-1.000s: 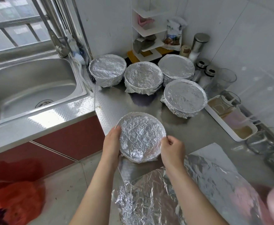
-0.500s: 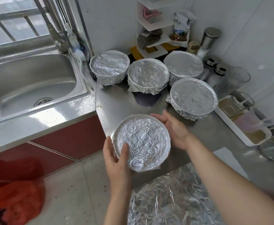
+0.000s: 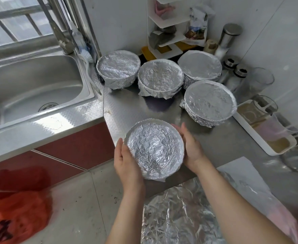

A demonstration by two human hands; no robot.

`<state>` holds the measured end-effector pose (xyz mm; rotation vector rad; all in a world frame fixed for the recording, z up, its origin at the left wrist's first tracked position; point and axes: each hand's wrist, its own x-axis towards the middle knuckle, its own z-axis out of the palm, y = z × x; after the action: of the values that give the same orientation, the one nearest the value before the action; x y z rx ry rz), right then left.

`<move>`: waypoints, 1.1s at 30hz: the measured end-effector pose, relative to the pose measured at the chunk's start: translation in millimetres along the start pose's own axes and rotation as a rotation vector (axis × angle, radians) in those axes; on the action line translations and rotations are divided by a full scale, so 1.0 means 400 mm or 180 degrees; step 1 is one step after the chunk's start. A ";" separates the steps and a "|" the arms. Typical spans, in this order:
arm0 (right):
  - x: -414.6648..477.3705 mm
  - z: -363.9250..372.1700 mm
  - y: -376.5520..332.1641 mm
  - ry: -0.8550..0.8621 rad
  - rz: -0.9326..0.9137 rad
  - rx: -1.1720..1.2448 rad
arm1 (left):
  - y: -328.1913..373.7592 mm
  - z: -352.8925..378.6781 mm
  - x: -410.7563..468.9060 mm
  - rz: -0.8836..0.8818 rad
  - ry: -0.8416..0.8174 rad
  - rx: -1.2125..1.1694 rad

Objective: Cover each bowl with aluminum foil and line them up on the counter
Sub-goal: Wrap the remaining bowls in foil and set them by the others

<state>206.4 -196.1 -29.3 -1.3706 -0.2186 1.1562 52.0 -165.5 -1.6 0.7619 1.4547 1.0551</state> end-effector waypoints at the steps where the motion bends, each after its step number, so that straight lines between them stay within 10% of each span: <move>1: 0.000 -0.008 0.007 -0.0048 0.0028 0.0136 | -0.001 -0.003 -0.004 -0.0020 -0.0003 0.0008; 33: -0.133 0.060 0.057 0.1614 -0.0099 -0.0037 | 0.005 -0.005 -0.016 0.0141 -0.0508 0.0383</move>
<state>152.3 -224.6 -16.4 -1.6158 0.1174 0.7496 51.0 -170.7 2.5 0.9466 1.3785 0.9242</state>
